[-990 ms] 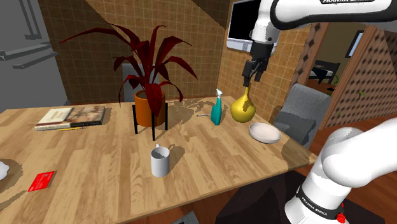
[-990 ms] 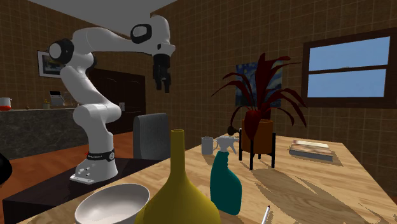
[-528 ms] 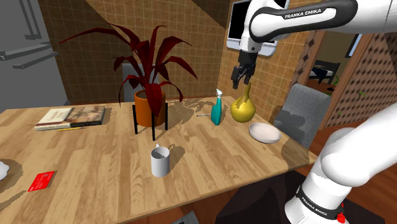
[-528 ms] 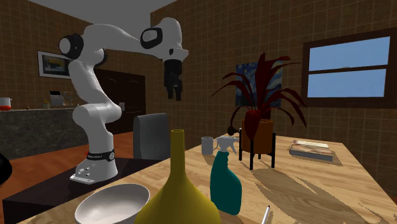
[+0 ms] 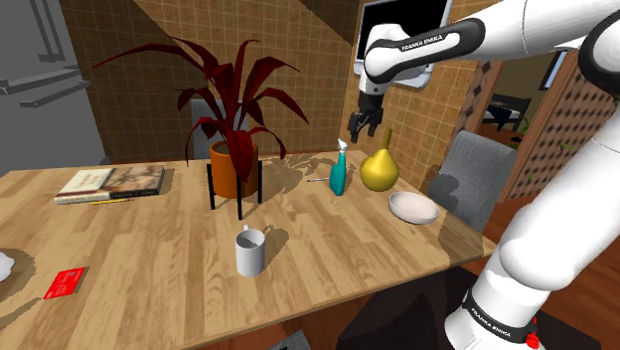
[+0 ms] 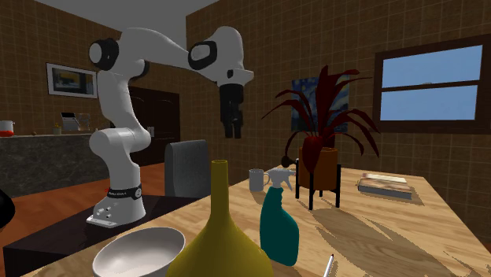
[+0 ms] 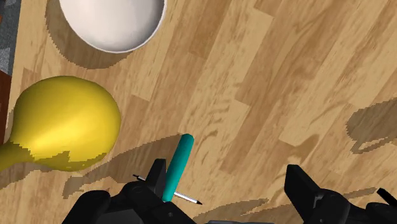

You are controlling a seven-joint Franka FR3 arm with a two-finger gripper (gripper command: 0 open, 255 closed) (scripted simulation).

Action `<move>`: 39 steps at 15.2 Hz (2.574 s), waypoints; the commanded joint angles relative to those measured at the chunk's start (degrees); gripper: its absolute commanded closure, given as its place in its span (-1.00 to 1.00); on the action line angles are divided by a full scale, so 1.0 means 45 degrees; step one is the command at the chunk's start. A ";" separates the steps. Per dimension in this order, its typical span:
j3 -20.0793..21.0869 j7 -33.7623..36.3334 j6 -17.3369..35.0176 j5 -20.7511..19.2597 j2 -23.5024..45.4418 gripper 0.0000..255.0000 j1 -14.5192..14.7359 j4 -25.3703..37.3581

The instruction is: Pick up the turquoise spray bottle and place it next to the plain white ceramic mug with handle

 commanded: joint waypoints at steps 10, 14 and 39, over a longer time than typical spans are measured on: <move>-0.0729 -0.1195 0.1019 0.1021 0.5326 -1.00 -0.0769 0.4320; -0.0723 -0.1226 0.1468 0.1064 0.5567 -1.00 -0.0817 0.4110; -0.0729 -0.1273 0.1675 0.1101 0.5730 1.00 -0.0856 0.4066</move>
